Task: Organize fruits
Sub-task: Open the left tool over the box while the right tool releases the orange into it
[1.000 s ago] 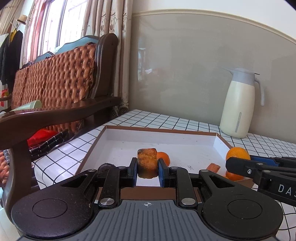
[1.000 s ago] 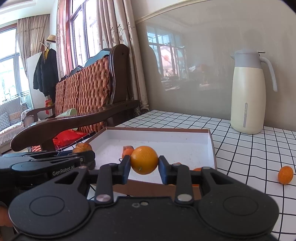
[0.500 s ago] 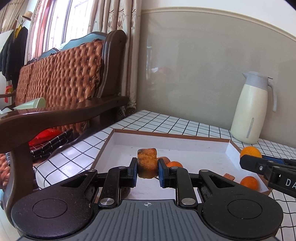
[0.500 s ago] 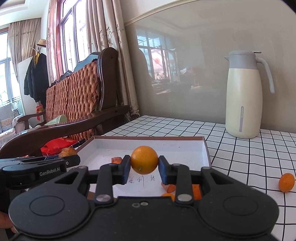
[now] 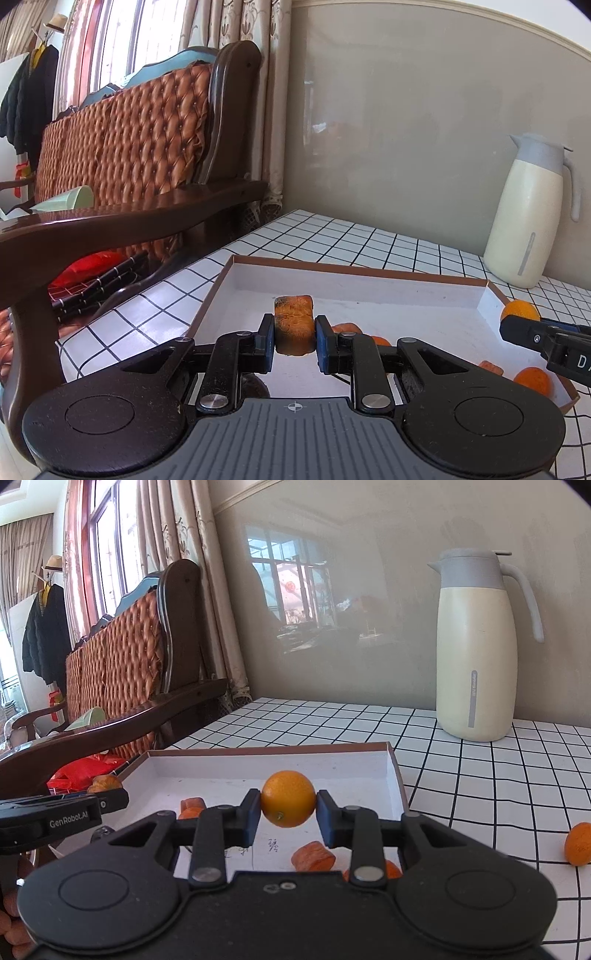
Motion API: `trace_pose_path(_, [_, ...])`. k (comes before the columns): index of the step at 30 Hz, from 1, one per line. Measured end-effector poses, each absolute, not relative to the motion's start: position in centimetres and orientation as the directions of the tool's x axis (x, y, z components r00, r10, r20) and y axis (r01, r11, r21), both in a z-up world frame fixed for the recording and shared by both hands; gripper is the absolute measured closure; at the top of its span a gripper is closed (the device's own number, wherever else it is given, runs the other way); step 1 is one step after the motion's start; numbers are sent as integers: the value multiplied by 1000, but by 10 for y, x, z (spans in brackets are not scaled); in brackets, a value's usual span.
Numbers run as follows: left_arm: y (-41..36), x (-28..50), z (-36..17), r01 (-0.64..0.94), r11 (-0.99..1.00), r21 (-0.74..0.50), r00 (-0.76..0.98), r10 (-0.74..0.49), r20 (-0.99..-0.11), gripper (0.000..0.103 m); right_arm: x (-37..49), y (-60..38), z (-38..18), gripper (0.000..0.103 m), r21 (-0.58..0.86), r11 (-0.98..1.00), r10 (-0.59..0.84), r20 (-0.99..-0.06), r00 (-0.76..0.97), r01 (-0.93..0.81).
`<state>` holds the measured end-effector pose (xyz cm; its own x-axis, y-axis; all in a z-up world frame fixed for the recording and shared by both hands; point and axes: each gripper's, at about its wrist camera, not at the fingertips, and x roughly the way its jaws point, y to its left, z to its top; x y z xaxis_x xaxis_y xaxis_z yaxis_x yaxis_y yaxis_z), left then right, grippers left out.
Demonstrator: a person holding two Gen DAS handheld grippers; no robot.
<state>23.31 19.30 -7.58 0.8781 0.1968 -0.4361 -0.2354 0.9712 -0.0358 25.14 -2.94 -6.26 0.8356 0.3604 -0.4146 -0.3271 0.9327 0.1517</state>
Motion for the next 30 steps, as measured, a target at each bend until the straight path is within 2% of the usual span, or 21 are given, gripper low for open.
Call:
trace_pose_path(6, [196, 248, -80, -253, 966, -48, 864, 204, -460, 80, 273, -31, -62, 77, 142, 945, 328, -420, 846, -296])
trace_pose_path(7, [196, 251, -81, -258, 965, -47, 863, 208, -460, 80, 277, -30, -63, 73, 132, 948, 319, -429, 845, -291])
trace_pose_path(8, [197, 253, -82, -262, 964, -43, 859, 213, -466, 77, 280, -28, -64, 51, 118, 953, 303, -435, 848, -280])
trace_pose_path(9, [197, 257, -83, -263, 964, -44, 851, 211, -480, 47, 281, -29, -64, 37, 113, 959, 284, -429, 858, -261])
trace_pose_path(10, [196, 258, -82, -271, 961, -44, 847, 217, -486, 1, 278, -31, -63, 22, 112, 965, 264, -406, 875, -239])
trace_pose_path(12, [191, 250, -76, -291, 956, -28, 871, 252, -422, 0, 269, -34, -58, 21, 104, 972, 236, -352, 906, -212])
trace_pose_path(16, [187, 242, -63, -285, 958, -4, 889, 263, -374, 0, 255, -45, -44, 6, 113, 975, 217, -276, 936, -193])
trace_pose_path(20, [192, 233, -55, -303, 953, -15, 889, 276, -365, 0, 244, -53, -35, 6, 126, 971, 227, -235, 945, -202])
trace_pose_path(30, [192, 214, -48, -310, 951, 4, 890, 292, -350, 0, 235, -60, -31, 6, 129, 964, 260, -250, 933, -234])
